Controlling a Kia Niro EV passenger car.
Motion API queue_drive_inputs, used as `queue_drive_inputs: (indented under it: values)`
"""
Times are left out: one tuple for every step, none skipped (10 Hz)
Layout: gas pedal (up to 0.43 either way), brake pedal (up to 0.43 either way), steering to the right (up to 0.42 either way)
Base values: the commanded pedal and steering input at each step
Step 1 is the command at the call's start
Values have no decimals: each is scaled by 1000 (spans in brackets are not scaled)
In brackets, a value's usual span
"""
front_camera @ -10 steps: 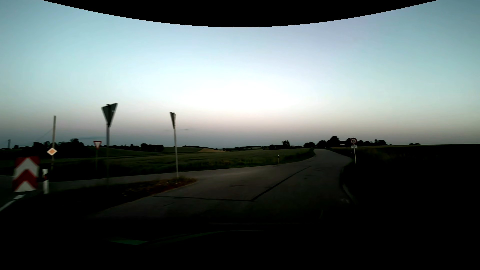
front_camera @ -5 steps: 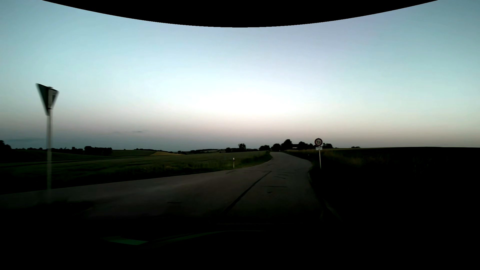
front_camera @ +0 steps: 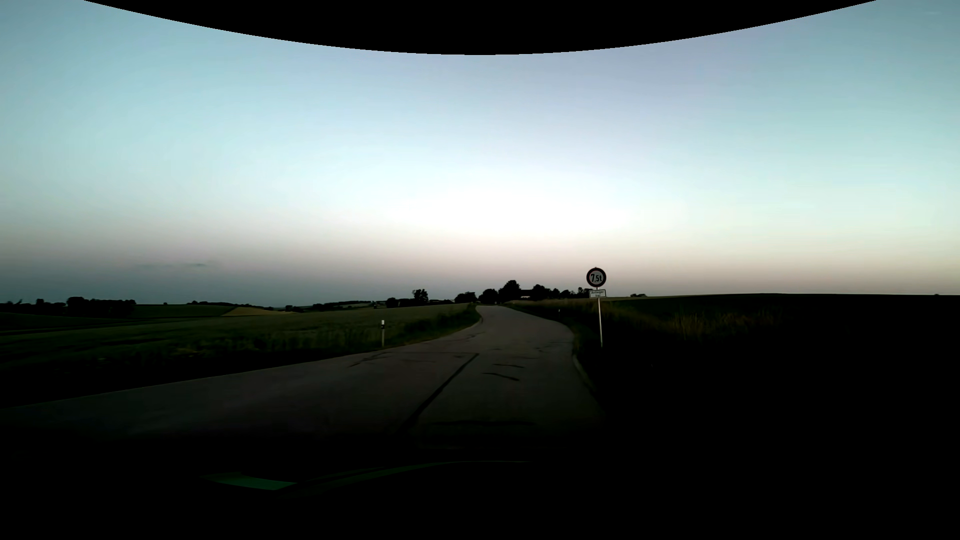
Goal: Follow the waypoints while adhering to traffic rules and regulations
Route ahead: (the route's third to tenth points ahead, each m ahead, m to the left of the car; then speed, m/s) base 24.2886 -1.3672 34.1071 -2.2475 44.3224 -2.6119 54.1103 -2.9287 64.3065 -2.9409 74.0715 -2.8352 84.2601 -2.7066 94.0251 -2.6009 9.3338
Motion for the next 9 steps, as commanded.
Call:
queue_drive_inputs:
  values:
    - [358, 0, 77]
    - [358, 0, 64]
    - [358, 0, 54]
    - [370, 0, 43]
    - [378, 0, 33]
    - [390, 0, 27]
    - [409, 0, 24]
    - [409, 0, 23]
    - [429, 0, 21]
